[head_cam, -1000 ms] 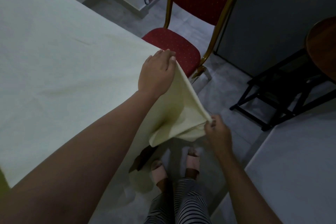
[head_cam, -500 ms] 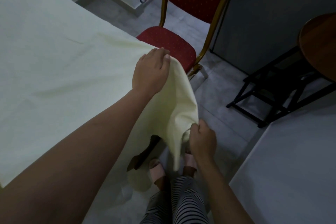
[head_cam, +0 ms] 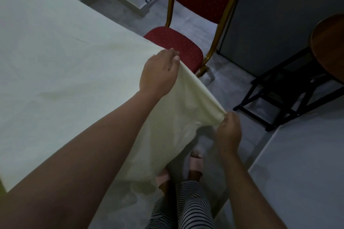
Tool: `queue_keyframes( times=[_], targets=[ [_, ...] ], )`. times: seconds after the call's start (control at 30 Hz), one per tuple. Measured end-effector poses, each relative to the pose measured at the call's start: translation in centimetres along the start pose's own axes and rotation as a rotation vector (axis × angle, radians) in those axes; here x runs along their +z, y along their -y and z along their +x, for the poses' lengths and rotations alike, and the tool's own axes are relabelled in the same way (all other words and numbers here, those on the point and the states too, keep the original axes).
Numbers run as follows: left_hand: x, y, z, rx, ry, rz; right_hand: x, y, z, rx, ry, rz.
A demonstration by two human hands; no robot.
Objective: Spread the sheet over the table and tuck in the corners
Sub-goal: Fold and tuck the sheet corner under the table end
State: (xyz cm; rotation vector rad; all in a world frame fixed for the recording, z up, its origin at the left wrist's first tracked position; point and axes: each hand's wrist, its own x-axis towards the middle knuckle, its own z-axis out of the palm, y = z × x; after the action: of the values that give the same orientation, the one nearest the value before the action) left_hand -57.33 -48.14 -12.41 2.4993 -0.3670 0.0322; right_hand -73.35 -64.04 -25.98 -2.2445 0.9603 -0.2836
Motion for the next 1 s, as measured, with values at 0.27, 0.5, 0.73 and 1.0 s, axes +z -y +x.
queue_keyframes(
  times=[0.27, 0.5, 0.73, 1.0],
  targets=[
    [0.0, 0.1, 0.0, 0.000, -0.003, 0.005, 2.7, 0.1, -1.4, 0.049, 0.246, 0.041],
    [0.1, 0.0, 0.0, 0.009, -0.008, 0.006, -0.1, -1.2, -0.3, 0.051, 0.185, 0.028],
    [-0.1, -0.3, -0.2, -0.021, -0.029, -0.013, -4.4, 2.4, -0.9, 0.034, -0.153, 0.175],
    [0.0, -0.2, -0.2, 0.024, -0.015, 0.009, -0.3, -0.8, -3.9, 0.130, 0.143, 0.052]
  ],
)
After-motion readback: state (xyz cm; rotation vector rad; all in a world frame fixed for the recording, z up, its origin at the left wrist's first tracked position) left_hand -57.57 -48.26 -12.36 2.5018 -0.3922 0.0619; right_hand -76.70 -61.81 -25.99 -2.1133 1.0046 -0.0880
